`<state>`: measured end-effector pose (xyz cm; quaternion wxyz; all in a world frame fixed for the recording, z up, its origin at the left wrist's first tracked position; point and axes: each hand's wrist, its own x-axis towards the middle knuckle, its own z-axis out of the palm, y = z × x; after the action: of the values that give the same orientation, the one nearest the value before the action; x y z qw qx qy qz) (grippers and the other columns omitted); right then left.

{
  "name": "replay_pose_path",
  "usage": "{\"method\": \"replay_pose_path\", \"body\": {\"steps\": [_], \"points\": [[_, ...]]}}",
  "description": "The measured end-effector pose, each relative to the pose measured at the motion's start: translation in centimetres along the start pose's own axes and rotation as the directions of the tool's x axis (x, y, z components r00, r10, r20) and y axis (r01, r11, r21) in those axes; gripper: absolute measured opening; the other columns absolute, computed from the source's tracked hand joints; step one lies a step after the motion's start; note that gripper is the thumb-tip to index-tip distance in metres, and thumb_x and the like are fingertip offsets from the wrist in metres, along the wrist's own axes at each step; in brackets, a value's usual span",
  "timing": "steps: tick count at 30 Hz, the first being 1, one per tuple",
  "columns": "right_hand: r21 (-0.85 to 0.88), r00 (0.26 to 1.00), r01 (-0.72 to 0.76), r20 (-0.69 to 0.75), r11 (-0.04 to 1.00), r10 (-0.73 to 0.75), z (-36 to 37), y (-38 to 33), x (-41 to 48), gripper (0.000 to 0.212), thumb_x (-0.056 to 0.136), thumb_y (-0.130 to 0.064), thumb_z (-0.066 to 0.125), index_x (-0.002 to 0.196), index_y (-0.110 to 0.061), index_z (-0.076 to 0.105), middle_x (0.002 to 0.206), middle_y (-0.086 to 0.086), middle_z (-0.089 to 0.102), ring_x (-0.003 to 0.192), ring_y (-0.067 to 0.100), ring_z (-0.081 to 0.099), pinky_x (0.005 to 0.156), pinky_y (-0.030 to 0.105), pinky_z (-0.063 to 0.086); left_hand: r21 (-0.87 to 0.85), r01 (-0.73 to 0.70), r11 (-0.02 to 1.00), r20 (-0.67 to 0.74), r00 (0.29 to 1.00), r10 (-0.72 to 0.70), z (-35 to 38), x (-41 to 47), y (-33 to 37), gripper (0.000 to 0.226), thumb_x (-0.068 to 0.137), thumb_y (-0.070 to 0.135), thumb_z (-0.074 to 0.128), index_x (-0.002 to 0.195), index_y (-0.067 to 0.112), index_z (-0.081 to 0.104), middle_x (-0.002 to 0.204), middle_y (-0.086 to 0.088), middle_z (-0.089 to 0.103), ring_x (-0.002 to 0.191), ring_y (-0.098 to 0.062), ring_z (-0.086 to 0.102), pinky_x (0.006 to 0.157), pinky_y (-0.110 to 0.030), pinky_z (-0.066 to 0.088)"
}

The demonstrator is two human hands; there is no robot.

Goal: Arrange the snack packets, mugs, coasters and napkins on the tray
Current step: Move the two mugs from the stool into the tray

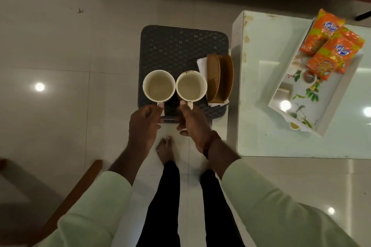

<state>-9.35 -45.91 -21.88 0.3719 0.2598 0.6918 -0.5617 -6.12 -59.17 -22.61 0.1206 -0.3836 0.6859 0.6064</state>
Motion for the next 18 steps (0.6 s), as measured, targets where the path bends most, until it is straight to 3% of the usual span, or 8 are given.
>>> {"method": "replay_pose_path", "body": {"steps": [3,7,9,12,15,18], "points": [[-0.021,0.996,0.083,-0.026,0.996,-0.084,0.5,0.4,0.4,0.041,0.104,-0.046,0.032,0.127,-0.020,0.054,0.103,0.003,0.065,0.078,0.011,0.059,0.051,0.014,0.046,-0.071,0.035,0.997,0.039,0.999,-0.032,0.2,0.5,0.0,0.023,0.088,0.037,0.063,0.083,0.017,0.071,0.069,0.002,0.072,0.065,-0.011,0.070,0.056,-0.024,0.055],[0.007,0.993,0.099,-0.066,0.995,-0.098,0.8,0.8,0.2,0.039,0.102,-0.050,0.031,0.122,-0.024,0.053,0.089,0.003,0.063,0.073,0.013,0.059,0.057,0.022,0.049,-0.114,0.051,0.992,0.060,0.997,-0.044,0.3,0.4,0.3,0.022,0.085,0.032,0.067,0.080,0.011,0.072,0.071,-0.003,0.074,0.069,-0.017,0.071,0.063,-0.026,0.058],[0.035,0.988,0.137,-0.080,0.990,-0.133,0.9,1.0,-0.1,0.033,0.103,-0.047,0.033,0.119,-0.025,0.052,0.081,0.003,0.060,0.067,0.011,0.056,0.055,0.020,0.048,-0.106,0.053,0.993,0.108,0.993,-0.042,0.4,0.4,0.4,0.023,0.085,0.031,0.068,0.084,0.008,0.073,0.076,-0.006,0.075,0.073,-0.019,0.073,0.065,-0.028,0.058],[0.137,0.987,0.151,-0.083,0.979,-0.140,1.0,0.9,-0.5,0.025,0.105,-0.038,0.036,0.100,-0.023,0.055,0.070,0.003,0.051,0.058,0.010,0.047,0.051,0.022,0.042,-0.115,0.059,0.992,0.178,0.983,-0.038,0.6,0.2,0.6,0.023,0.089,0.028,0.063,0.092,0.007,0.072,0.084,-0.008,0.077,0.080,-0.023,0.074,0.069,-0.030,0.058],[0.206,0.990,0.125,-0.096,0.971,-0.107,0.6,0.4,-1.1,0.033,0.105,-0.036,0.035,0.081,-0.018,0.049,0.065,0.002,0.046,0.055,0.010,0.041,0.053,0.023,0.038,-0.133,0.023,0.991,0.126,0.992,-0.006,0.2,-0.3,1.0,0.021,0.092,0.027,0.060,0.089,0.011,0.072,0.083,-0.004,0.077,0.078,-0.021,0.074,0.068,-0.028,0.058],[0.238,0.991,0.103,-0.104,0.966,-0.080,0.0,-0.3,-2.7,0.037,0.105,-0.038,0.035,0.076,-0.019,0.048,0.065,0.002,0.045,0.056,0.012,0.040,0.055,0.025,0.036,-0.122,0.014,0.992,0.086,0.996,-0.003,-0.9,-1.6,1.8,0.021,0.091,0.032,0.059,0.087,0.015,0.072,0.083,-0.001,0.077,0.076,-0.021,0.074,0.070,-0.031,0.060]]}}
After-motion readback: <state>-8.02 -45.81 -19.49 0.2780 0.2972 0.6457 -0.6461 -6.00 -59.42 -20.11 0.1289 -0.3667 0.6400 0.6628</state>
